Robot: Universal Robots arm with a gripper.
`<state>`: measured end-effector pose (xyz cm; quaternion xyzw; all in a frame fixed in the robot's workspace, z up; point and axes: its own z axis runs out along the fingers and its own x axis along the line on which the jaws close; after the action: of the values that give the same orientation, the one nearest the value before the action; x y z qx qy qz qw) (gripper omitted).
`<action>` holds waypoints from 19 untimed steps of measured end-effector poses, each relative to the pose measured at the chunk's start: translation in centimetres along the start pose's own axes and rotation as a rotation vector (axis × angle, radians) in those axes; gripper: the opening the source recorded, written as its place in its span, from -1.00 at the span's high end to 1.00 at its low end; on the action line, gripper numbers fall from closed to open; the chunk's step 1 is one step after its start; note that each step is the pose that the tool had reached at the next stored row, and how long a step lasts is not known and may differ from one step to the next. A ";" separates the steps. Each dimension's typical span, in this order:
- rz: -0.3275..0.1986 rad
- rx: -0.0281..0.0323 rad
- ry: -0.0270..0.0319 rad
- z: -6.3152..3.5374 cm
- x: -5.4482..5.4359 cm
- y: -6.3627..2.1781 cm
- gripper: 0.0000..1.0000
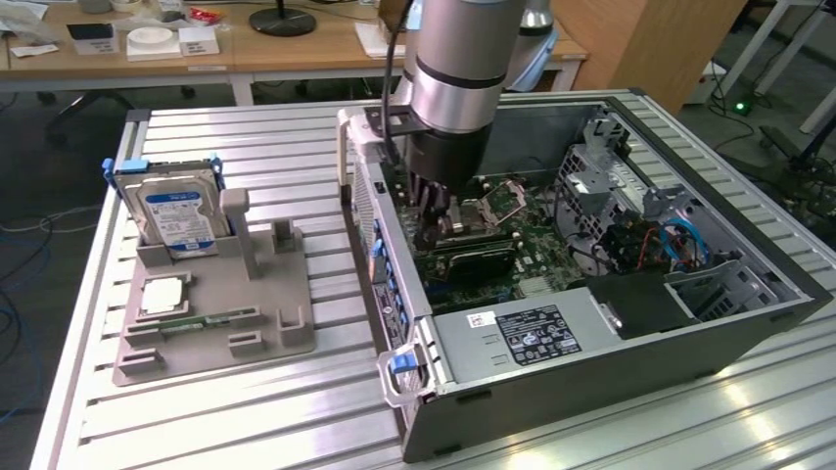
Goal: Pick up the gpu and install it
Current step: 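Press down on the gpu until it lock into place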
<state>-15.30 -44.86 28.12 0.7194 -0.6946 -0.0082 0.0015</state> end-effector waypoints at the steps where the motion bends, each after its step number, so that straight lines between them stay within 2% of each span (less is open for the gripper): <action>1: 0.000 0.0000 0.0000 0.01 0.0 -0.23 0.79; 7: 0.003 0.0000 -0.0001 0.18 0.3 -1.09 0.79; 19: 0.005 0.0000 -0.0001 1.35 0.4 -1.11 0.79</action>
<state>-14.19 -45.24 26.75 0.7177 -0.6963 -0.0082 0.0015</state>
